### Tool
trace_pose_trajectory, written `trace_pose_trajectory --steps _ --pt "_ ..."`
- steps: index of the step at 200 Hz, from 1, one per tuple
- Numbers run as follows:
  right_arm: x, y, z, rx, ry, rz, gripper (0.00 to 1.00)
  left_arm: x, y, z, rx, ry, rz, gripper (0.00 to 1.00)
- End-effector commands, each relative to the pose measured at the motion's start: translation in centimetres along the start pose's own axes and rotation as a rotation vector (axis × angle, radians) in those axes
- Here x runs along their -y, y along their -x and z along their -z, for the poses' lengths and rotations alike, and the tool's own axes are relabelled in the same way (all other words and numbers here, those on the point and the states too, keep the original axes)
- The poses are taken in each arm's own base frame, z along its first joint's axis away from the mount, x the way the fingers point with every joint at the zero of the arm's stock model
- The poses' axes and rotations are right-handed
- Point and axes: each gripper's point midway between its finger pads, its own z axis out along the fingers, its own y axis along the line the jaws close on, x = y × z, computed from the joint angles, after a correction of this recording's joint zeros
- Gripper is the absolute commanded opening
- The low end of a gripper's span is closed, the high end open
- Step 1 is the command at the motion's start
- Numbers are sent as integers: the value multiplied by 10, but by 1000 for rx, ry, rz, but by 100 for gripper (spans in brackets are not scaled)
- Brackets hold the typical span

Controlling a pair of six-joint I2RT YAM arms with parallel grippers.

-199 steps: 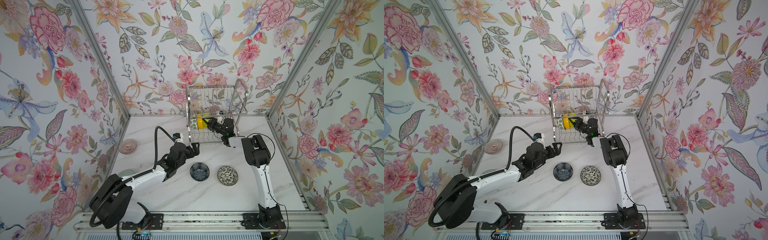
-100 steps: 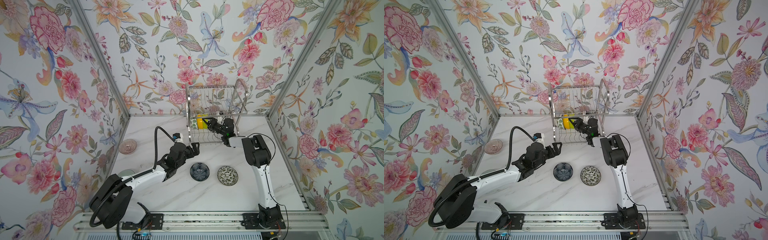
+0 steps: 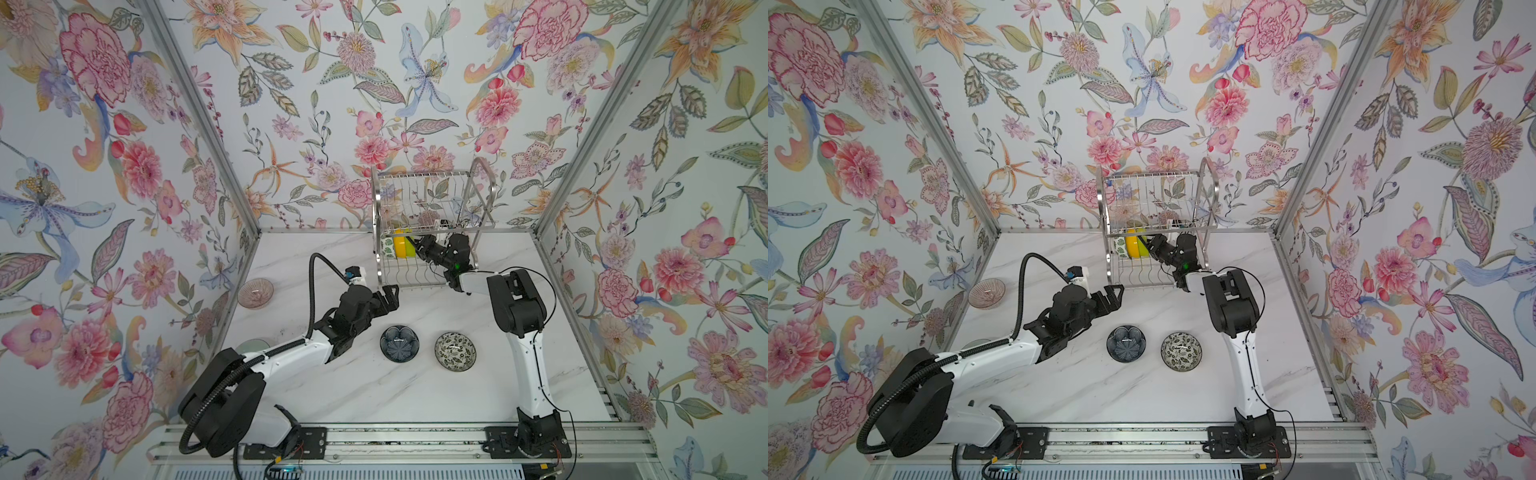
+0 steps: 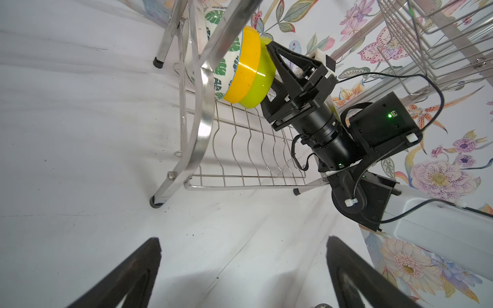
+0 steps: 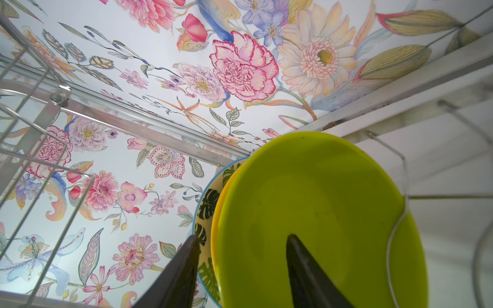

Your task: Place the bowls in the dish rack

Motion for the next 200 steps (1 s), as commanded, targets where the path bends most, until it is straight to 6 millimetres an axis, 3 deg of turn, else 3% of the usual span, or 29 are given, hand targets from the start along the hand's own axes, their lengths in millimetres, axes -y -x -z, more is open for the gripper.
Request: trace_pose_trajectory --steps 1,128,159,200 --pt "-27 15 8 34 22 61 54 8 4 4 4 -14 4 99" --pt "-40 12 42 89 -44 141 82 13 3 14 18 -13 -2 99" --pt "-44 7 53 103 -54 153 98 11 -1 17 10 -4 3 99" --pt "-50 -3 72 113 -74 167 99 11 -2 23 13 4 -1 99"
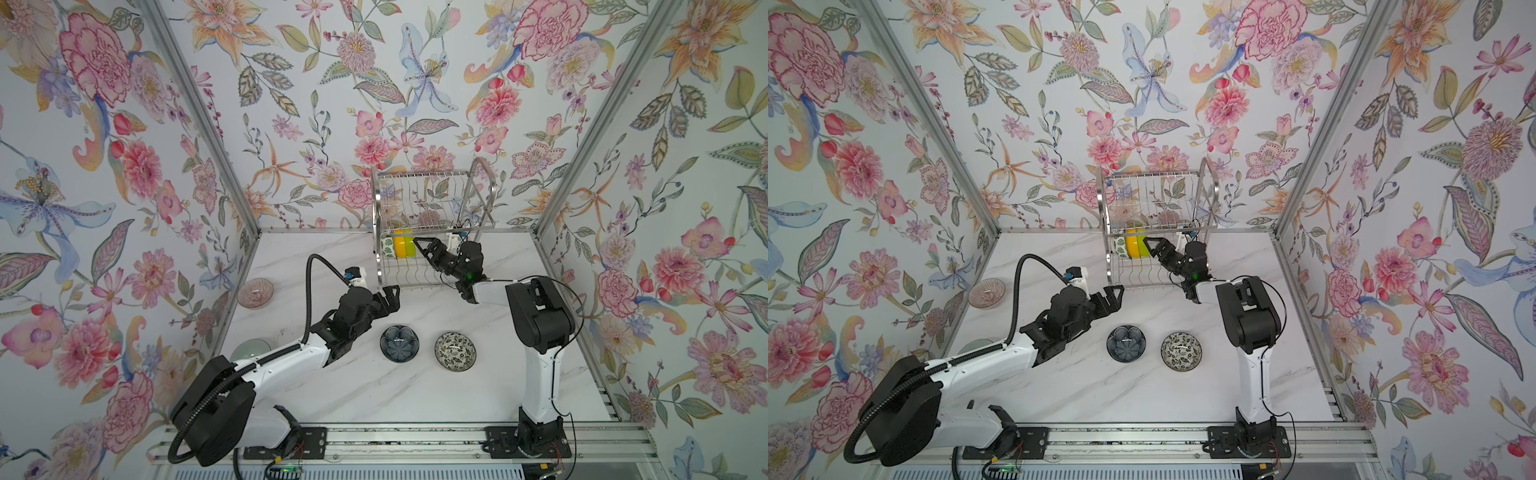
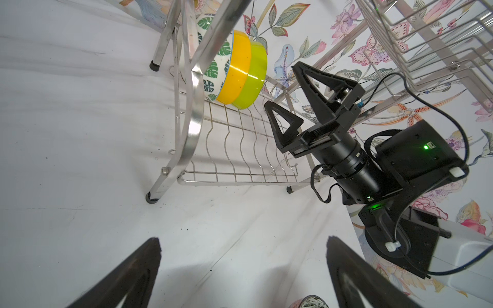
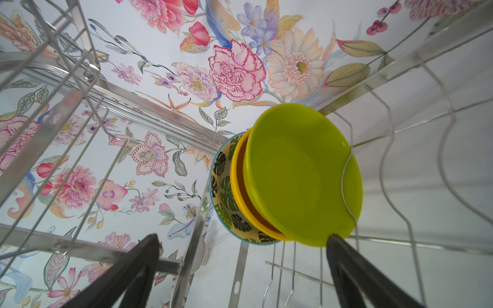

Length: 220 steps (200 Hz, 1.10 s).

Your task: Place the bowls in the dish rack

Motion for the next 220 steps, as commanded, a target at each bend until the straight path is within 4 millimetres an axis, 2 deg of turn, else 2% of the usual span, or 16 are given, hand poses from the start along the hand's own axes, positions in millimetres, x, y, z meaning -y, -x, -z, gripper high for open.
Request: trace_pose_trajectory --steps 1,44,69,87,107,137,156,160,162,165,187,220 --pt "-29 14 16 61 46 75 99 -3 -1 8 9 20 2 99" --pt "-38 6 38 66 17 107 99 -3 -4 17 5 30 -5 99" --pt "-43 -3 54 70 -4 118 99 -11 -5 26 -29 86 -65 99" --pt "-43 -16 66 57 -35 122 99 -20 3 41 -57 176 -164 99" --pt "-47 -29 80 35 -67 170 99 -34 22 62 -73 270 -255 99" --pt "-65 -51 93 -14 -128 323 99 -67 61 90 -73 402 -338 99" --pt "-85 -69 96 -57 -170 487 99 -93 88 99 -77 488 -339 99" --pt "-85 -67 97 -56 -197 524 99 -100 94 100 -79 508 -332 99" --pt "-92 -78 95 -77 -190 547 99 -103 97 100 -79 518 -328 99" --pt "-96 -83 94 -88 -195 577 98 -108 102 101 -80 533 -324 99" --pt "-118 -100 91 -112 -200 706 98 -148 130 95 -116 659 -298 99" --pt "-136 -119 84 -124 -261 829 98 -216 147 82 -223 850 -275 99"
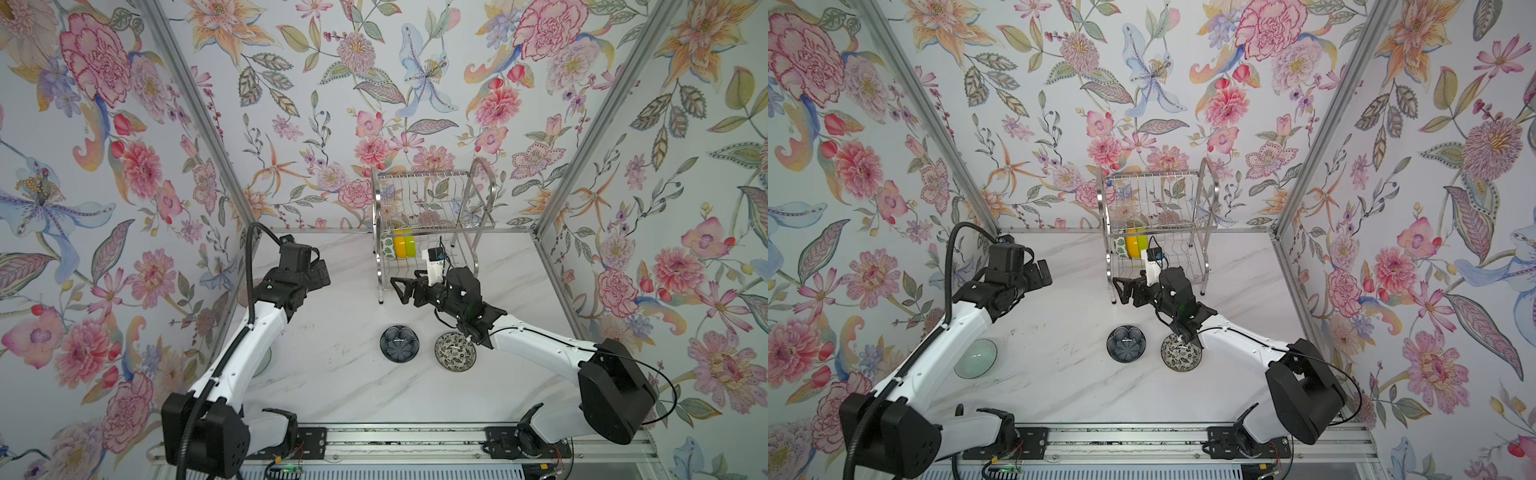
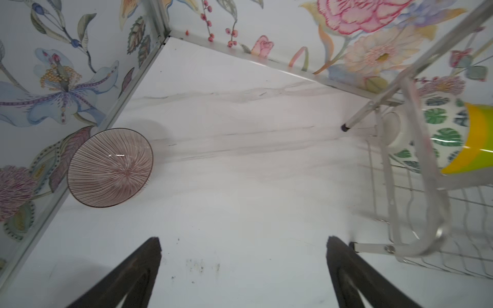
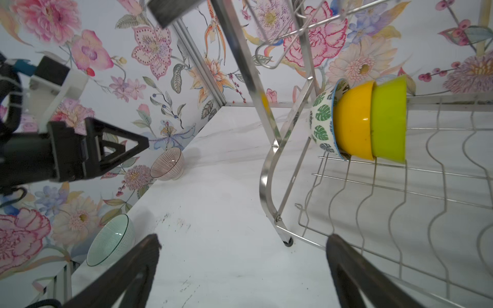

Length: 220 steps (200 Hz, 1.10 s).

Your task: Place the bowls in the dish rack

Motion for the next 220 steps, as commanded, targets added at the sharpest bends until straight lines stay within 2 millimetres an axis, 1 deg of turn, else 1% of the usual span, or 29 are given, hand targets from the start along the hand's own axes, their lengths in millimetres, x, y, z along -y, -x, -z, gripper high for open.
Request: trace_pose_trajectory --steps 1,18,22,24,27,44,87,101,116,127,153,168,182,203,212,220 --pt "3 -4 -1 -42 -138 169 98 -32 -20 -30 -153 120 -108 99" --pt "-16 -7 -4 -54 -161 285 99 -55 -21 -52 -199 181 -105 99" --pt "-21 -8 -5 -55 -165 308 99 -61 -20 -54 -204 187 -99 99" --pt "-24 -8 -5 -54 -166 325 99 -63 -25 -62 -229 195 -100 98" --pt "-27 -8 -5 -55 -169 343 99 -67 -27 -67 -242 200 -99 98" --pt "-39 -8 -8 -46 -182 396 98 -85 -33 -86 -280 228 -79 96" --pt "-57 -10 -10 -42 -126 362 98 -101 -32 -119 -285 219 -60 90" --pt "-57 -10 -9 -39 -127 352 98 -105 -32 -130 -286 220 -61 89" --pt "-52 -10 -10 -57 -161 346 99 -106 -32 -142 -290 211 -63 86" --pt "-46 -9 -11 -77 -205 349 99 -107 -31 -148 -291 214 -59 84" --pt "-39 -7 -10 -101 -256 370 98 -105 -26 -161 -277 182 -49 77" --pt "-34 -5 -8 -95 -286 384 99 -107 -26 -168 -284 178 -40 67" --pt "-29 -4 -5 -103 -310 399 99 -107 -29 -173 -292 177 -36 62" --pt "-20 -1 0 -103 -339 400 99 -104 -34 -176 -307 162 -32 45" --pt "-15 3 3 -94 -357 393 99 -104 -37 -177 -311 160 -32 41" --pt "-12 5 6 -88 -368 384 98 -106 -41 -177 -320 164 -34 41"
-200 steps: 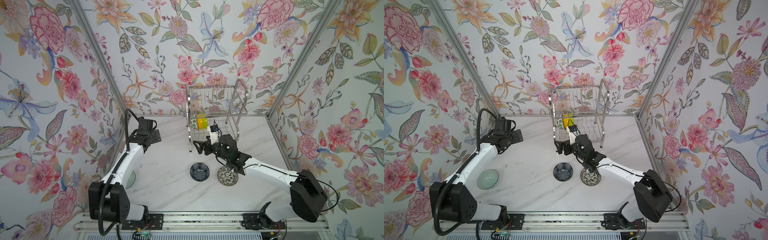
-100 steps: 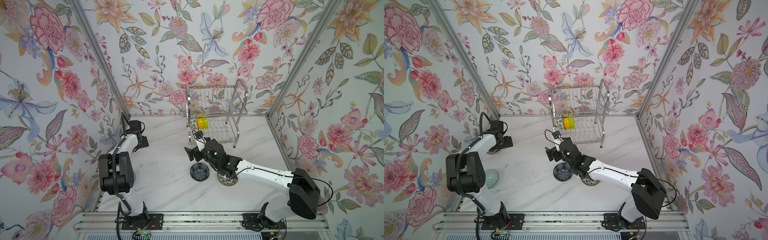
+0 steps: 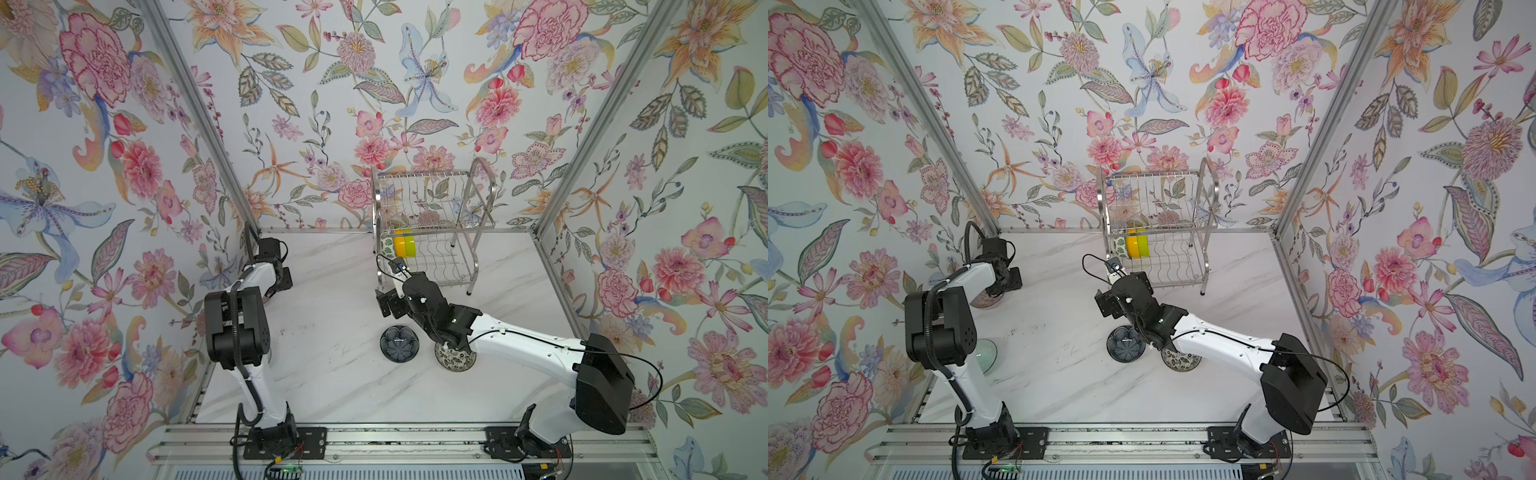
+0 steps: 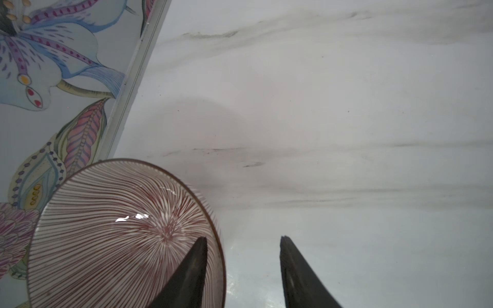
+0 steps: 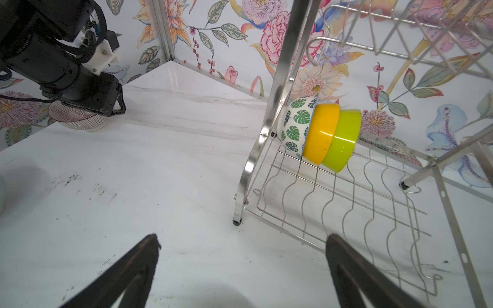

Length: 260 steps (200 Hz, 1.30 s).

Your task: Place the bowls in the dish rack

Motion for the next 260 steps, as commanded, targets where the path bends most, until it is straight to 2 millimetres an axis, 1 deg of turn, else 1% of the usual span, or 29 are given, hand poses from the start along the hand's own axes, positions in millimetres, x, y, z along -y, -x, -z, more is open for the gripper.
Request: trace_pose_trajectory --steps 1,19,34,43,59,77,99,105,113,129,148,155,161,163,173,189,199,217,236,260 --pt "23 7 8 8 -74 -9 98 1 -3 -6 -15 -14 0 41" --pt "33 7 10 19 -86 -32 98 2 -16 -6 -48 -25 5 27" --pt "41 8 11 28 -97 -53 99 2 -30 -4 -60 -37 21 22" --pt "46 8 11 29 -102 -69 98 2 -37 -4 -70 -38 27 17" --pt "52 9 9 29 -102 -104 99 12 -46 0 -103 -59 9 9" --pt "57 11 10 33 -101 -131 99 32 -48 13 -99 -80 -24 0" --pt "62 13 11 37 -110 -145 98 63 -51 39 -69 -147 -44 0" --pt "62 13 11 37 -111 -145 99 70 -55 46 -65 -170 -43 0" --pt "64 10 11 32 -115 -143 98 86 -61 56 -56 -229 -38 0" --pt "69 6 10 18 -134 -142 99 115 -80 75 -55 -326 -41 0" --pt "75 2 10 4 -153 -148 98 140 -102 97 -50 -356 -90 0" --pt "76 0 10 1 -153 -152 98 152 -111 106 -41 -384 -116 0" --pt "77 -1 9 -1 -150 -156 99 161 -120 110 -45 -391 -138 0" --pt "78 -1 8 -3 -149 -158 98 163 -119 119 -24 -402 -142 0" --pt "79 -4 6 -16 -143 -166 99 171 -127 131 -5 -405 -167 0" --pt "82 -7 2 -36 -150 -182 99 176 -140 139 -10 -407 -169 0" --pt "83 -8 0 -41 -153 -190 98 176 -146 141 -7 -411 -155 0" --pt "84 -8 -1 -41 -151 -204 98 184 -160 147 -9 -455 -139 0" --pt "82 -7 -3 -43 -145 -213 99 194 -171 154 4 -452 -172 0" --pt "82 -7 -3 -45 -145 -228 98 203 -181 154 15 -425 -216 0"
